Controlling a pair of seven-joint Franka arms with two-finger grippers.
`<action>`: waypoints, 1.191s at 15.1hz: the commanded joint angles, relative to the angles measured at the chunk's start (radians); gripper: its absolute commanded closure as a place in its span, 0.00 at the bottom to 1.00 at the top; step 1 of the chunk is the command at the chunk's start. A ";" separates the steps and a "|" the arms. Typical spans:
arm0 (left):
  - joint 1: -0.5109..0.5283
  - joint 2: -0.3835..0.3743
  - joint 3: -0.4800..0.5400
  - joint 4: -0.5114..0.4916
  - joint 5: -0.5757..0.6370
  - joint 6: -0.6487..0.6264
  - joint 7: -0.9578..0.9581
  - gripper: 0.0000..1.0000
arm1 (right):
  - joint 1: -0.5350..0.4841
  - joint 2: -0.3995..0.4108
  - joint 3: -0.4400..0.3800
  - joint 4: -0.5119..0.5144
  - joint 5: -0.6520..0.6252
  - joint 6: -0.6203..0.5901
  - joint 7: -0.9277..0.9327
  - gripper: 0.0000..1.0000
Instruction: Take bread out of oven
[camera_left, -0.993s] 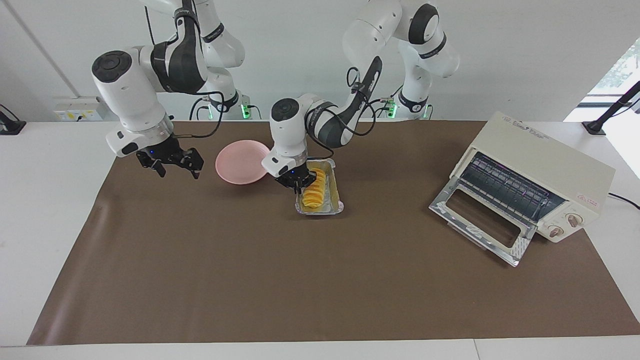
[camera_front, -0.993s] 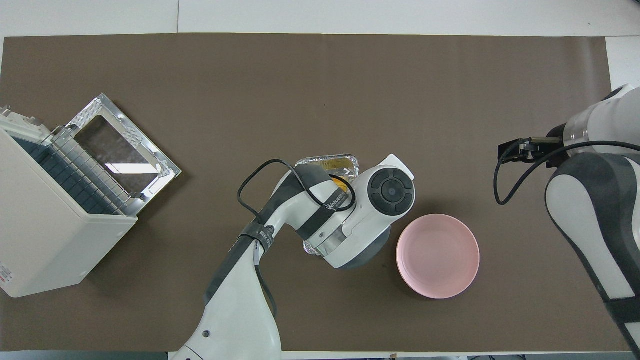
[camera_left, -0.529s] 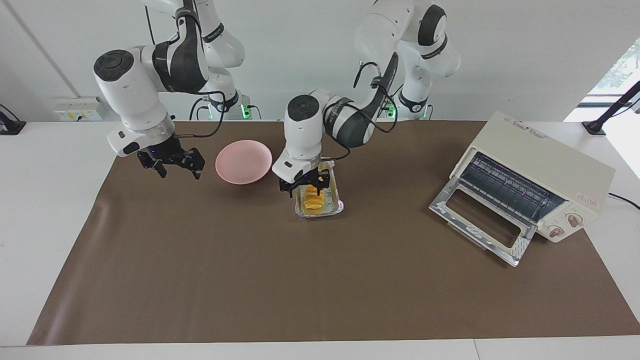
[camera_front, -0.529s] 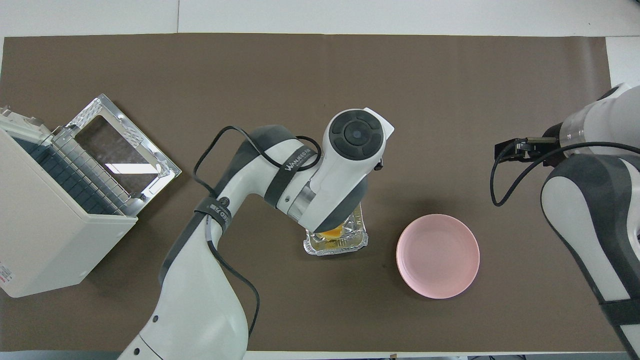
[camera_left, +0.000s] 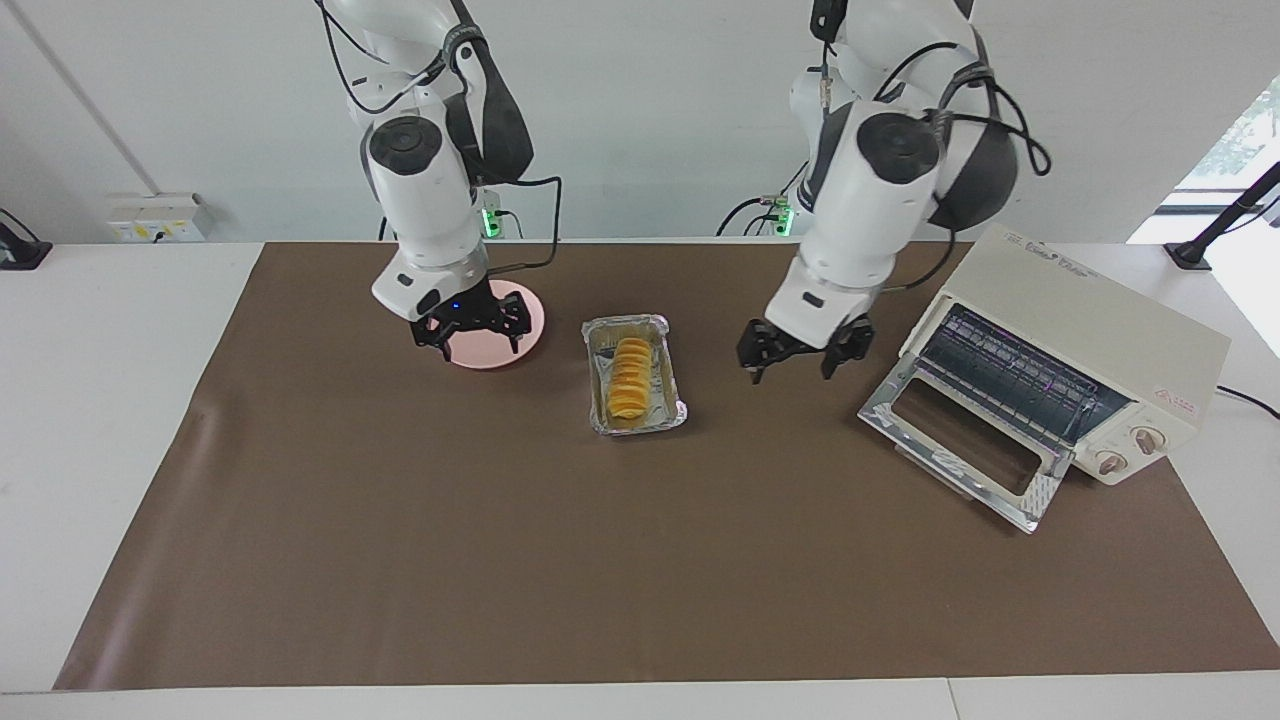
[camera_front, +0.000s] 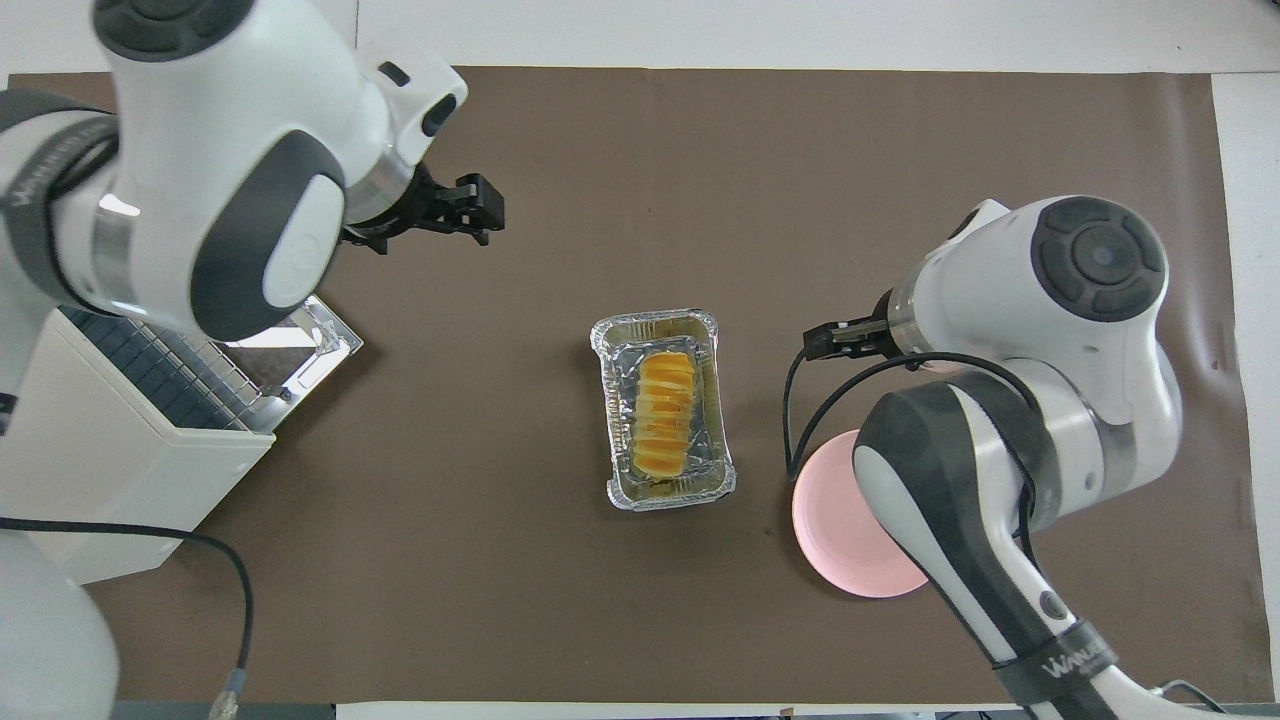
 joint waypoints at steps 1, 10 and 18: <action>0.133 -0.114 -0.012 -0.076 0.005 -0.061 0.205 0.00 | 0.058 0.068 -0.003 -0.002 0.007 0.093 0.066 0.00; 0.324 -0.257 -0.040 -0.164 0.006 -0.190 0.313 0.00 | 0.178 0.195 -0.003 -0.054 0.007 0.224 0.226 0.00; 0.408 -0.332 -0.166 -0.287 0.051 -0.265 0.183 0.00 | 0.179 0.192 -0.001 -0.143 0.006 0.333 0.270 0.80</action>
